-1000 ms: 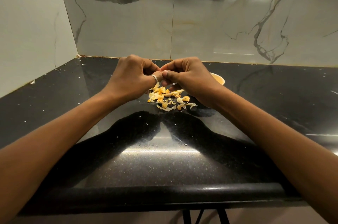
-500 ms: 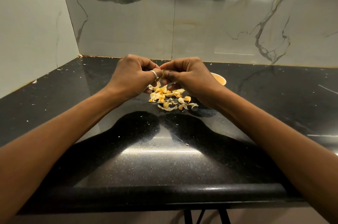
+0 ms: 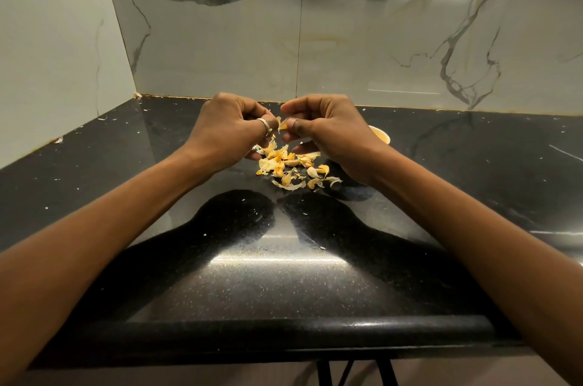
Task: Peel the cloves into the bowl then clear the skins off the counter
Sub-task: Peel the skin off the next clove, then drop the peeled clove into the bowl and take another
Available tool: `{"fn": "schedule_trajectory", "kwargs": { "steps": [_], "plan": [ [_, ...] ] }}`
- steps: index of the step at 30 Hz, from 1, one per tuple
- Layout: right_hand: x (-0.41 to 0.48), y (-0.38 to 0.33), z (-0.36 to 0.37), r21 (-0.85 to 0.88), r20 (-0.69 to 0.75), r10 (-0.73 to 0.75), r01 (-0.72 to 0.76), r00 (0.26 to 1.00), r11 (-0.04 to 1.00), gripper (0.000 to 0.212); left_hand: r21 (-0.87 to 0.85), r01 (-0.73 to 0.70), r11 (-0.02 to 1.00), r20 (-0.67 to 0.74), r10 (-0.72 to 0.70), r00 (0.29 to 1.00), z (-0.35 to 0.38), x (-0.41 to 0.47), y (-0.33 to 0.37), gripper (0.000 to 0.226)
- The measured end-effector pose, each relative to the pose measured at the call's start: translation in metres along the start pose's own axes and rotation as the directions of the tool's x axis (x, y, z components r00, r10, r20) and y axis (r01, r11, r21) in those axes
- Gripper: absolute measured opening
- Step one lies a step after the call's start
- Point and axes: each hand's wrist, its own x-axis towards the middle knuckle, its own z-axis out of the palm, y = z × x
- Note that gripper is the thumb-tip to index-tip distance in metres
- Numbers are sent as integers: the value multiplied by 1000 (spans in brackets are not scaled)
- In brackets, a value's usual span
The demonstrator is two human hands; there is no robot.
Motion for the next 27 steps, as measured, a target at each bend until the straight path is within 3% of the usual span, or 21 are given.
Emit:
{"fn": "schedule_trajectory", "kwargs": {
  "steps": [15, 27],
  "plan": [
    [2, -1, -5, -216, -103, -148, 123, 984, 968, 13, 85, 1, 996, 29, -4, 1000, 1, 0, 0, 18],
    [7, -8, -19, -408, -171, -264, 175, 949, 896, 13, 194, -94, 976, 59, 84, 995, 1, -1, 0, 7]
  ]
}}
